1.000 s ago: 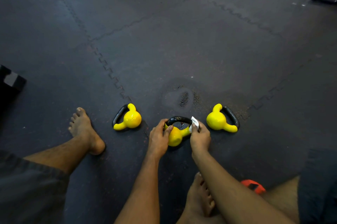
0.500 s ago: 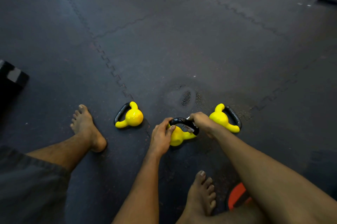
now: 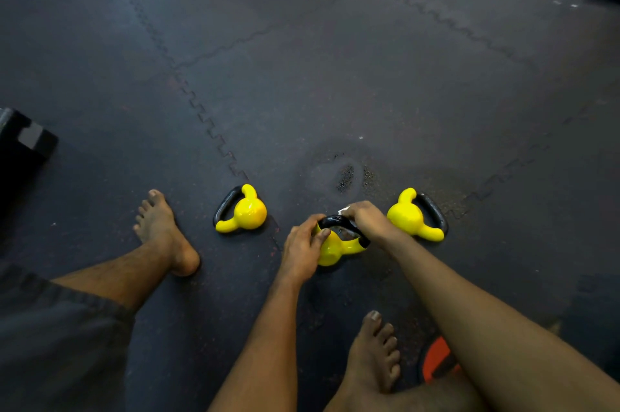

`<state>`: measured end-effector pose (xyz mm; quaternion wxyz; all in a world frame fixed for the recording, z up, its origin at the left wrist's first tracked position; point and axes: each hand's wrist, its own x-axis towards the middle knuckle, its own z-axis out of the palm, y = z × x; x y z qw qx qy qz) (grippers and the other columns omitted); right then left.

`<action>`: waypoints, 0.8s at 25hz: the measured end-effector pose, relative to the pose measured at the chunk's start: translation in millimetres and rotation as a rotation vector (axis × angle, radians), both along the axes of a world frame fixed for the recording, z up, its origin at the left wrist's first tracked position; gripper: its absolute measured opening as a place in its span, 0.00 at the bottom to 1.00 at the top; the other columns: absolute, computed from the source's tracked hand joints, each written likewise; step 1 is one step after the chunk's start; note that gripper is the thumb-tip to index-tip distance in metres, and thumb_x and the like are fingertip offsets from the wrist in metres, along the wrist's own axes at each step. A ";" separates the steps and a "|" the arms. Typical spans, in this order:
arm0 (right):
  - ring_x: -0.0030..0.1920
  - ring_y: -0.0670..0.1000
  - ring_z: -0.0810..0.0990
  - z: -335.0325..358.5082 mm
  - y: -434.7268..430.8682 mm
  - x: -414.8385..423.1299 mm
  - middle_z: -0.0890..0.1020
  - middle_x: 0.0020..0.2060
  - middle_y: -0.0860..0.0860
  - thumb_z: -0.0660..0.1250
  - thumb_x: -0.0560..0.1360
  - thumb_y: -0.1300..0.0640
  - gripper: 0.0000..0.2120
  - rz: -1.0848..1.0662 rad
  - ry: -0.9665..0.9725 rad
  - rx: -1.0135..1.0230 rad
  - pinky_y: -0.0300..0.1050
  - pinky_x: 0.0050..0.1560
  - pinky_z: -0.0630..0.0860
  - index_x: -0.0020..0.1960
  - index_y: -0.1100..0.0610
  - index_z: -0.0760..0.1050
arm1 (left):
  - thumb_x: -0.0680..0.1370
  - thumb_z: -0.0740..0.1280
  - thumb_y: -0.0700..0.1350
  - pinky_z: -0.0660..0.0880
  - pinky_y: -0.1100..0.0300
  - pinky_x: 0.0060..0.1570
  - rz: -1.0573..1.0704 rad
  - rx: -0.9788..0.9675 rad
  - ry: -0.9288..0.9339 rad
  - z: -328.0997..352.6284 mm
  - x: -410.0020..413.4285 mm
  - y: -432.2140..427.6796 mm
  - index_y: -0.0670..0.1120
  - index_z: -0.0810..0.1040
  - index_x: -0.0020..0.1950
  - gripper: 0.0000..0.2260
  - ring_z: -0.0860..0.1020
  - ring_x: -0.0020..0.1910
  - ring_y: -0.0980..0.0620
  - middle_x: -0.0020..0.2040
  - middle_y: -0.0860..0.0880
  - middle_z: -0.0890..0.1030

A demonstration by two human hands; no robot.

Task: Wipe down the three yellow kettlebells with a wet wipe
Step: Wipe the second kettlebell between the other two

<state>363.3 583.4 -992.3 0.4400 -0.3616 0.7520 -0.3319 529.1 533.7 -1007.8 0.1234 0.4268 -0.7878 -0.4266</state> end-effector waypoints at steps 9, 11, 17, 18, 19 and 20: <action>0.36 0.52 0.75 -18.3 10.3 -4.8 0.77 0.28 0.50 0.62 0.75 0.60 0.17 -0.160 0.030 0.036 0.48 0.41 0.69 0.28 0.56 0.74 | 0.80 0.65 0.48 0.70 0.59 0.50 0.020 -0.009 -0.010 -4.7 -6.4 3.7 0.53 0.75 0.66 0.14 0.75 0.53 0.46 0.48 0.44 0.77; 0.40 0.55 0.78 -10.0 2.2 6.5 0.80 0.32 0.53 0.63 0.75 0.57 0.14 -0.193 0.064 0.012 0.46 0.42 0.72 0.32 0.58 0.77 | 0.80 0.65 0.48 0.69 0.60 0.48 0.019 -0.015 -0.017 -6.9 -5.4 3.3 0.54 0.75 0.66 0.14 0.75 0.53 0.46 0.49 0.44 0.78; 0.44 0.52 0.79 -21.7 39.6 21.4 0.83 0.41 0.55 0.59 0.81 0.59 0.11 -0.329 0.000 -0.255 0.49 0.47 0.74 0.48 0.58 0.80 | 0.78 0.66 0.53 0.71 0.58 0.48 0.023 -0.004 -0.031 -8.2 -12.3 6.0 0.58 0.75 0.62 0.12 0.75 0.51 0.49 0.48 0.47 0.78; 0.44 0.52 0.78 -23.7 38.8 16.8 0.82 0.40 0.55 0.59 0.81 0.60 0.11 -0.366 -0.043 -0.239 0.49 0.47 0.73 0.46 0.58 0.79 | 0.78 0.67 0.54 0.71 0.58 0.48 0.025 -0.003 -0.020 -8.0 -13.9 7.9 0.58 0.76 0.61 0.12 0.75 0.51 0.50 0.48 0.47 0.79; 0.43 0.51 0.77 -23.5 35.9 11.8 0.81 0.39 0.55 0.59 0.81 0.62 0.12 -0.399 -0.090 -0.209 0.48 0.47 0.72 0.43 0.57 0.79 | 0.77 0.68 0.53 0.71 0.59 0.48 0.027 -0.002 -0.010 -8.1 -14.8 9.1 0.58 0.76 0.61 0.12 0.75 0.52 0.50 0.48 0.48 0.79; 0.43 0.52 0.77 -21.7 30.7 6.0 0.80 0.38 0.54 0.59 0.80 0.62 0.13 -0.406 -0.118 -0.153 0.48 0.46 0.72 0.40 0.56 0.78 | 0.76 0.69 0.52 0.71 0.59 0.48 0.027 0.000 -0.008 -8.8 -15.0 9.3 0.58 0.76 0.61 0.14 0.76 0.52 0.50 0.48 0.47 0.79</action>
